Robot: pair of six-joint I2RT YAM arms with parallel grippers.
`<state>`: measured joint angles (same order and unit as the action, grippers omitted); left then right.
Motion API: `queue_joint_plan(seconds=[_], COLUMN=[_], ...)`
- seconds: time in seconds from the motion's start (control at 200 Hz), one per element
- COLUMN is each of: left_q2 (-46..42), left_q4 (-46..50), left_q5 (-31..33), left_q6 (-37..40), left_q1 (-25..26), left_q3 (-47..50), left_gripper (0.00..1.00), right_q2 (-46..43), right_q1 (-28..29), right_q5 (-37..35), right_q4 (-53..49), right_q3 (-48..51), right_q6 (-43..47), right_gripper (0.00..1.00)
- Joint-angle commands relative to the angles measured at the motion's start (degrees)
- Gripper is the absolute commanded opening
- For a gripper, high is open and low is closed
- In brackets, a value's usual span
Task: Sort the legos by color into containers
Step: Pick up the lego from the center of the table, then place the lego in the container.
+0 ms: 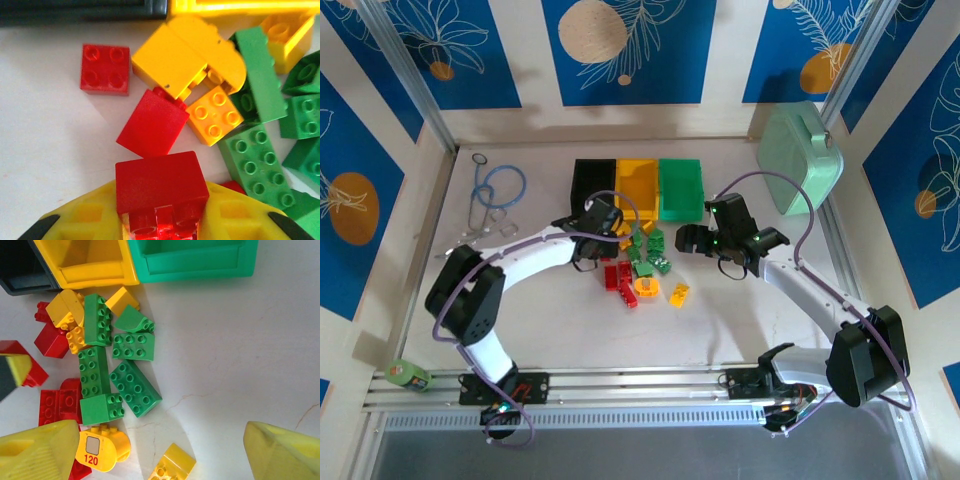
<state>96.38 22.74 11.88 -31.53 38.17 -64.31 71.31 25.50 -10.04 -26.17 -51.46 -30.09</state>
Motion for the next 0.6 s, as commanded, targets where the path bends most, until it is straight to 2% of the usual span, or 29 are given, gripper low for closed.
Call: queue_joint_plan(seconds=[0.0, 0.205, 0.43, 0.59], left_q2=[-2.12, 1.63, 11.04, 17.13], left_q4=[2.63, 4.41, 4.99, 5.29], left_q5=[2.94, 1.25, -1.64, -3.22], left_q6=[3.02, 6.74, 8.76, 9.05], left_q1=[-0.22, -5.27, -11.92, -14.56], left_q3=[-4.27, -13.61, -25.56, -32.19], left_gripper=[0.29, 0.29, 0.28, 0.28], right_q2=[-1.26, -1.22, -2.01, -2.58], right_q1=[-0.01, 0.08, 0.42, 0.67], right_q5=[1.12, 1.63, 2.0, 2.28], right_q4=[0.43, 0.0, -0.15, -0.42], right_q3=[0.8, 0.57, 1.39, 2.13], right_q6=[-0.6, -0.68, -1.12, -1.46], right_gripper=[0.86, 0.86, 0.86, 0.86])
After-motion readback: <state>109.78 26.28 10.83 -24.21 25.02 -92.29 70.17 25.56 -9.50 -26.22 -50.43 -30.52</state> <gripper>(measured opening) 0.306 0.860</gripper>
